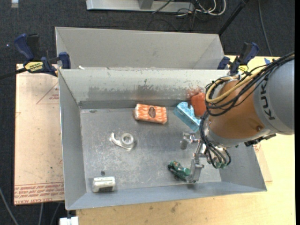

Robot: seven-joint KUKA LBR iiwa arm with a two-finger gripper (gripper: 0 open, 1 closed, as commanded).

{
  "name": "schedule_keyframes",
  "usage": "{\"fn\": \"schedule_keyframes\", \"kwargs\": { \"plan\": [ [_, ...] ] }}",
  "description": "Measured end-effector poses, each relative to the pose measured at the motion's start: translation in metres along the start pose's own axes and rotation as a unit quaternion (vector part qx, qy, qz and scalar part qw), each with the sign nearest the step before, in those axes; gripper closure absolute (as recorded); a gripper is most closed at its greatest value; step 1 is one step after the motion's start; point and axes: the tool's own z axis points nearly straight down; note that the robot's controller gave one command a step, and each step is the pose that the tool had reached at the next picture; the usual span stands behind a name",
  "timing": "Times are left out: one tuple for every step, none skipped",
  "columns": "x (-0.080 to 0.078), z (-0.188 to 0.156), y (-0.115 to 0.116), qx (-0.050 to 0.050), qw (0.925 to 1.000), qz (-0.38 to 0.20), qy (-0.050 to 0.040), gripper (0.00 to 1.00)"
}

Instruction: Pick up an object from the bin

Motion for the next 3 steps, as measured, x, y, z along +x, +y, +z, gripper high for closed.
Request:
{"fn": "schedule_keyframes", "kwargs": {
  "plan": [
    [-0.007,0.027,0.02,0.001,0.9935,0.114,0.0012,0.0],
    [-0.001,0.044,0.059,0.0,0.9996,0.027,0.0011,1.0],
    [-0.001,0.044,0.059,0.0,0.9996,0.027,0.0011,1.0]
  ]
}}
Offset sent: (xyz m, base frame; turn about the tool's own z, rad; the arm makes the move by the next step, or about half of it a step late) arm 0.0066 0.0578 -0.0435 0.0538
